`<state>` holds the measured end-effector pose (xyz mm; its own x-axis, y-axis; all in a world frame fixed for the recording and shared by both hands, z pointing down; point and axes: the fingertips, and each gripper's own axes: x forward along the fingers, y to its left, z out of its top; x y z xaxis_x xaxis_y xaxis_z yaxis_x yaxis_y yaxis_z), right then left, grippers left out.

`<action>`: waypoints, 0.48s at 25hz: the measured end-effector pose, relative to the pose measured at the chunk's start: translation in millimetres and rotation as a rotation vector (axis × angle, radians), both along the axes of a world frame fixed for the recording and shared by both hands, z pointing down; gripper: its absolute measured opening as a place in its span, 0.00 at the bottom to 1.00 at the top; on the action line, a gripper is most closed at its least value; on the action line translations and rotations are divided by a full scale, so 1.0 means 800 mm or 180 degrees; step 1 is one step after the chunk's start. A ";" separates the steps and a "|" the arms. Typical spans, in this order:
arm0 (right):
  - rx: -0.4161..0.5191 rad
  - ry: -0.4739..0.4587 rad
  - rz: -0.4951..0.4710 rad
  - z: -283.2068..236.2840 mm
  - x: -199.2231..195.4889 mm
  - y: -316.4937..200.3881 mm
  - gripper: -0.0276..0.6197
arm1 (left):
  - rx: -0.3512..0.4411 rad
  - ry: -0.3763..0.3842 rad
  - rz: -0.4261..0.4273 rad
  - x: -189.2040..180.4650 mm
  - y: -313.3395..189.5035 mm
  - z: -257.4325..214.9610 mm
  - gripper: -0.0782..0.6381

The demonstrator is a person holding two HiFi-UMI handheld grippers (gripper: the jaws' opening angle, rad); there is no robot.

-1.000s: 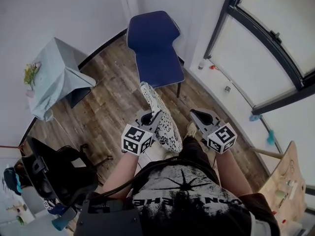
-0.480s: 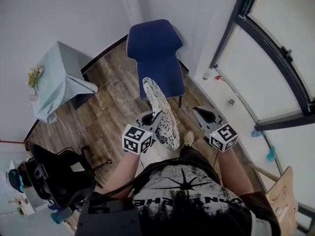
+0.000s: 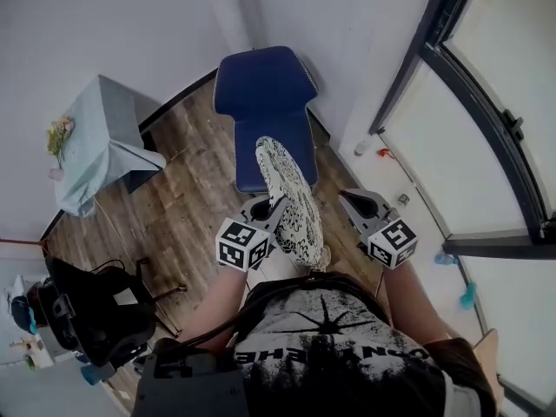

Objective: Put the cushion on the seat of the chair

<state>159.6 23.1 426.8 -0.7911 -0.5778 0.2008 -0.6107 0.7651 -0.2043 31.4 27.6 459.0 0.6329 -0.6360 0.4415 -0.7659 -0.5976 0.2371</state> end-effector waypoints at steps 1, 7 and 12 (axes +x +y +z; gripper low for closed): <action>0.0001 0.0001 -0.0036 -0.002 -0.001 -0.002 0.07 | 0.0005 0.0011 -0.0017 0.001 -0.003 -0.001 0.14; -0.0079 -0.0036 -0.0172 0.011 0.002 -0.024 0.07 | -0.0010 0.0072 -0.0134 0.018 -0.036 0.004 0.14; -0.0154 -0.0079 -0.0275 0.027 0.003 -0.044 0.07 | -0.0022 0.0019 -0.0131 0.041 -0.071 0.011 0.14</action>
